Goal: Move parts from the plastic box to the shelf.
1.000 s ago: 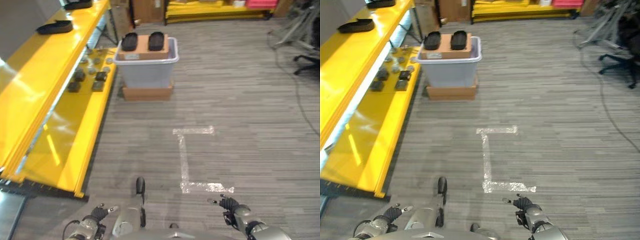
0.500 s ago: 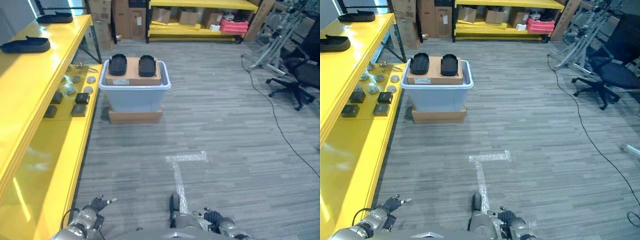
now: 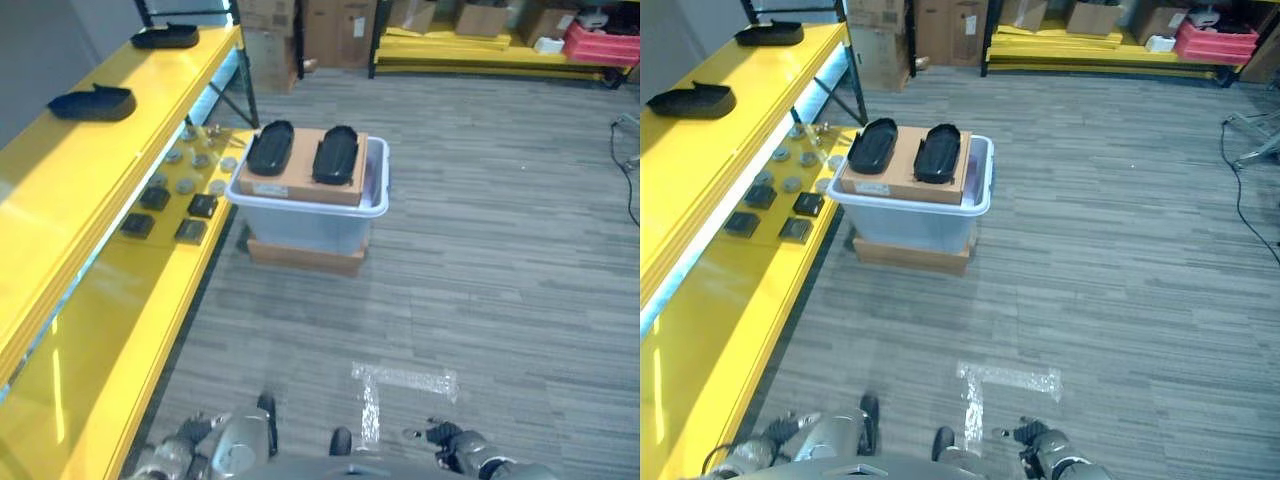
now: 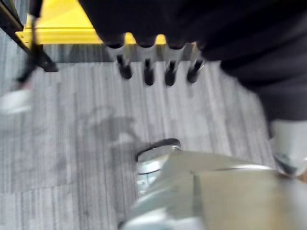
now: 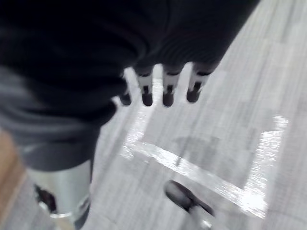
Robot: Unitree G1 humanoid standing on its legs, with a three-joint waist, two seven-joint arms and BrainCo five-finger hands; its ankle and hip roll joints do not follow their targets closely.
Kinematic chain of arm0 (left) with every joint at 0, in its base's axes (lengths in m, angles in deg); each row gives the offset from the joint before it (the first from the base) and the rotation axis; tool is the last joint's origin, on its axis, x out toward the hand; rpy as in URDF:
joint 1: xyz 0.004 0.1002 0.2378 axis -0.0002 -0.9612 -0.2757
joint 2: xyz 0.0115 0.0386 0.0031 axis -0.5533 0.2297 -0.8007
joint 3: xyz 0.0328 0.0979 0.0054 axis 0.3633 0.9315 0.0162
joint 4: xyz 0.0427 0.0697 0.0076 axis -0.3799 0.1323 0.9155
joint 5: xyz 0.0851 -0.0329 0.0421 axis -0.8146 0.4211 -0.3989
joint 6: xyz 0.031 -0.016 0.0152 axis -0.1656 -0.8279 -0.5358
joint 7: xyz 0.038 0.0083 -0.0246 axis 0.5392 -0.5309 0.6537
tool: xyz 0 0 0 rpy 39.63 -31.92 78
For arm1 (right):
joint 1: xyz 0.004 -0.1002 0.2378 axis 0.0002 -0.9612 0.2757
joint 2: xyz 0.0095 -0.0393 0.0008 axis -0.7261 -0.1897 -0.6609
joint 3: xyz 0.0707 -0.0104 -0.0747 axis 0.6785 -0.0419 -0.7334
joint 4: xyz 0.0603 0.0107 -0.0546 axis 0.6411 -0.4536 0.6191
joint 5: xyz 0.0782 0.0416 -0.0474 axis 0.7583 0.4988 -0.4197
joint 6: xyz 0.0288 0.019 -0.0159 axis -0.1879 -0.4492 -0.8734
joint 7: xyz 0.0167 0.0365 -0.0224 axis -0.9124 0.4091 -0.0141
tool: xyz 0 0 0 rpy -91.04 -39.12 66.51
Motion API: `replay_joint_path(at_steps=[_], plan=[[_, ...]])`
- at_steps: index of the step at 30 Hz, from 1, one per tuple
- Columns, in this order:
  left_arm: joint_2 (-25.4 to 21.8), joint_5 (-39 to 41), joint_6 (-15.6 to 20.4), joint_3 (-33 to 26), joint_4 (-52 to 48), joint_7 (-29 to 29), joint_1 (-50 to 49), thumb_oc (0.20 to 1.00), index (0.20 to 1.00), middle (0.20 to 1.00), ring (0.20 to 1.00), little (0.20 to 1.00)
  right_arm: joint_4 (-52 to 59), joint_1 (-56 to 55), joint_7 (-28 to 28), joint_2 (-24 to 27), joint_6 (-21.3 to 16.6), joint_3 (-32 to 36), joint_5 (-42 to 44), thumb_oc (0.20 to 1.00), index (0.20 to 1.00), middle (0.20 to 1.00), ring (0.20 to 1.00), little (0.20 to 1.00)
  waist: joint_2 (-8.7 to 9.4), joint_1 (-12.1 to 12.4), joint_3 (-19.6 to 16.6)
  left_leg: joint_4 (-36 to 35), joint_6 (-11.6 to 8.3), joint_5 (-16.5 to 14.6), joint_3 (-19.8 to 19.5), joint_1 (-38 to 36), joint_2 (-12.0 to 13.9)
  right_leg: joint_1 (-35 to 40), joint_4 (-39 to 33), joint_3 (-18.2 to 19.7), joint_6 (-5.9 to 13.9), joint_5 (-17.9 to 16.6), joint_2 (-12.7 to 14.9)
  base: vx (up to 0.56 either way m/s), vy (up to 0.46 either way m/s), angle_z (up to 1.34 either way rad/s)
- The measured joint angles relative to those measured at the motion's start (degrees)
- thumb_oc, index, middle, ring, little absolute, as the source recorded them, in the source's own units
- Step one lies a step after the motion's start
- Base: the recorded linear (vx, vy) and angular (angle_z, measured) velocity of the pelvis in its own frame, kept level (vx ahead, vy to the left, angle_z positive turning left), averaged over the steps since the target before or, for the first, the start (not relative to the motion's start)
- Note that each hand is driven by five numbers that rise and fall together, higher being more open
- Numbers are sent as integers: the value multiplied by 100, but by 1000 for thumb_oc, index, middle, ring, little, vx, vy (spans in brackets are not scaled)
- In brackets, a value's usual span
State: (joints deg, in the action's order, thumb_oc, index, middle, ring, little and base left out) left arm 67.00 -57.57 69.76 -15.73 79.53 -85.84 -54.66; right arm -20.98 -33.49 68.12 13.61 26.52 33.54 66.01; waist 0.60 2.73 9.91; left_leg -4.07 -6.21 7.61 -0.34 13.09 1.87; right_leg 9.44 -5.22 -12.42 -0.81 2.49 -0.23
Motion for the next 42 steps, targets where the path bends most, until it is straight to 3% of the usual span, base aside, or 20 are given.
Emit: replay_joint_path(at_steps=[3, 5, 7, 9, 11, 12, 15, 18, 19, 20, 22, 23, 26, 28, 29, 31, 33, 36, 39, 42], plan=[[0, -2, 9, -21, 55, 14, -33, 1000, 1000, 1000, 1000, 1000, 73, -19, -8, 41, 15, -317, -370, 1000, 1000, 1000, 1000, 1000, -18, 82, -8, 108, 121, 303, 214, -20, -33, 373, 3, 94, -37, 235, -82, 322, 83, -40], [11, -5, 4, -81, 191, 17, -163, 1000, 1000, 1000, 1000, 1000, 129, -71, 2, -88, -7, -321, -371, 1000, 1000, 1000, 1000, 1000, 26, 56, -168, 312, 514, 311, 387, -462, -42, 771, 48, 354, 245, 577, -2, 470, 222, -52], [-74, -5, -4, -146, 290, 61, -3, 1000, 1000, 1000, 1000, 1000, 61, -260, -5, -402, -6, -172, -368, 1000, 1000, 1000, 1000, 1000, 318, -1, -243, 177, 860, 227, 450, -807, -328, 760, 699, 235, 439, 700, 306, 285, 182, -6], [-52, -8, 27, -105, 293, 101, 43, 1000, 1000, 1000, 1000, 1000, 39, -354, -2, -598, -13, -40, -343, 1000, 1000, 1000, 1000, 1000, 168, 5, -327, 107, 906, 91, 477, -1080, -267, 130, 2179, 240, 605, 912, 469, 321, 288, -15], [-69, -3, -46, -64, 269, 130, 312, 1000, 1000, 1000, 1000, 1000, 444, -431, 3, -815, -23, 304, -62, 1000, 1000, 1000, 1000, 1000, 121, -255, -245, 272, 1206, -405, 497, -1455, -536, -1559, 5710, 627, 939, 62, 1064, 296, 212, -1], [-69, -4, 0, 2, 191, 141, 361, 1000, 1000, 1000, 1000, 1000, 487, -427, 3, -762, -7, 348, -14, 1000, 1000, 1000, 1000, 1000, 19, -302, -190, 273, 1220, -489, 502, -1623, -583, -1950, 6169, 676, 934, 126, 1149, 292, 95, 19], [-128, -1, 5, 16, 39, 210, 570, 1000, 1000, 1000, 1000, 1000, 926, -408, -34, -514, -15, 293, 98, 1000, 1000, 1000, 1000, 1000, -194, -341, -177, 166, 1110, -873, 498, -2028, -700, -2435, 4010, 92, 707, 463, 1406, 339, -88, 6], [-193, 219, 4, -127, -62, 260, 626, 1000, 1000, 1000, 1000, 1000, 1086, -378, -51, -525, -29, 289, 96, 1000, 1000, 1000, 1000, 1000, -114, -358, -131, 144, 822, -1130, 349, -2265, -789, -2164, 531, -384, 805, -422, 1455, 385, -269, 22], [-140, 255, 13, -99, -102, 292, 711, 1000, 1000, 1000, 1000, 1000, 1077, -381, -84, -505, -23, 297, 97, 1000, 1000, 1000, 1000, 1000, -174, -492, -76, 215, 861, -1209, 41, -2331, -720, -2117, 97, 642, 834, -730, 1087, 199, -207, 81], [-129, 268, 15, -37, -100, 309, 750, 1000, 1000, 1000, 1000, 1000, 1055, -394, -120, -522, -17, 291, 97, 1000, 1000, 1000, 1000, 1000, -184, -562, -70, 235, 840, -1220, -27, -2378, -638, -2106, 146, 1048, 798, -894, 869, 201, -265, 109], [-124, 267, 54, 34, -130, 331, 620, 1000, 1000, 1000, 1000, 1000, 1028, -547, -138, -522, -2, 294, 94, 1000, 1000, 1000, 1000, 1000, 106, -593, -153, 322, 698, -1301, -49, -2760, -707, -1713, 481, 736, 455, -1194, 650, 198, -422, 96], [121, 271, 136, -33, -109, 365, 365, 1000, 1000, 1000, 1000, 1000, 1093, -536, -191, -374, -25, 308, 96, 1000, 1000, 1000, 1000, 1000, -71, -501, -206, 952, 522, -1398, 86, -2644, -537, -1314, 274, 538, 248, -1268, 506, 88, -399, 51], [279, 404, 114, -481, 73, 397, 37, 1000, 1000, 1000, 1000, 1000, 2773, -657, -370, -51, -78, 178, 79, 1000, 1000, 1000, 1000, 1000, 64, -389, -105, 3550, 71, -1590, 74, -1098, -488, -1121, 64, 659, -46, -1179, 479, 46, -179, -10], [287, 432, 97, -475, 80, 456, -99, 1000, 1000, 1000, 1000, 1000, 3971, -700, -436, 204, -123, 252, 66, 1000, 1000, 1000, 1000, 1000, 45, -433, 5, 2864, 22, -1634, 74, -926, -223, -974, 59, 714, -120, -1073, 394, 130, 6, -13], [308, 430, 87, -480, 40, 558, -330, 1000, 1000, 1000, 1000, 1000, 5616, -1222, -669, 317, -297, 630, -47, 1000, 1000, 1000, 1000, 1000, -29, -681, 9, 889, -8, -1404, 685, -1331, 392, -749, 52, 664, -11, -769, 210, 97, 93, -5], [243, 431, 78, -471, 41, 634, -279, 1000, 1000, 1000, 1000, 1000, 5815, -1215, -858, 315, -546, 810, -133, 1000, 1000, 1000, 1000, 1000, 21, -754, 56, 54, -65, -733, 808, -1383, 695, -714, 14, 667, -53, -633, 118, 135, 110, -24], [389, 332, 62, -459, -151, 738, -250, 1000, 1000, 1000, 1000, 1000, 7365, -2299, -1049, 446, -458, 1515, -335, 1000, 1000, 1000, 1000, 1000, -266, -890, 1, 70, -61, -535, 794, -1336, 675, -690, 14, 396, 38, -544, 135, 174, 118, 5], [423, 318, 90, -452, -387, 900, -216, 1000, 1000, 1000, 1000, 1000, 6993, -2251, -1354, 499, -539, 1394, -584, 1000, 1000, 1000, 1000, 1000, -525, -1100, -89, -71, 42, -486, 832, -1863, 531, -444, 55, 391, 250, -527, 124, 79, 72, -1], [291, 315, 168, -325, -625, 1015, 137, 1000, 1000, 1000, 1000, 1000, 5826, -1218, -1453, 436, -378, 568, -864, 1000, 1000, 1000, 1000, 1000, -340, -702, -63, -61, 174, -513, 804, -1722, 148, -636, 35, 389, 506, -616, 540, 3, 78, 7], [264, 231, 186, 122, -1166, 1143, 220, 1000, 1000, 1000, 1000, 1000, 5258, 626, -2019, 434, -177, 532, -1507, 1000, 1000, 1000, 1000, 1000, -510, -434, 243, -61, 372, -410, 760, -1309, 49, -1051, 51, 383, 604, -786, 630, -176, 53, 8]])
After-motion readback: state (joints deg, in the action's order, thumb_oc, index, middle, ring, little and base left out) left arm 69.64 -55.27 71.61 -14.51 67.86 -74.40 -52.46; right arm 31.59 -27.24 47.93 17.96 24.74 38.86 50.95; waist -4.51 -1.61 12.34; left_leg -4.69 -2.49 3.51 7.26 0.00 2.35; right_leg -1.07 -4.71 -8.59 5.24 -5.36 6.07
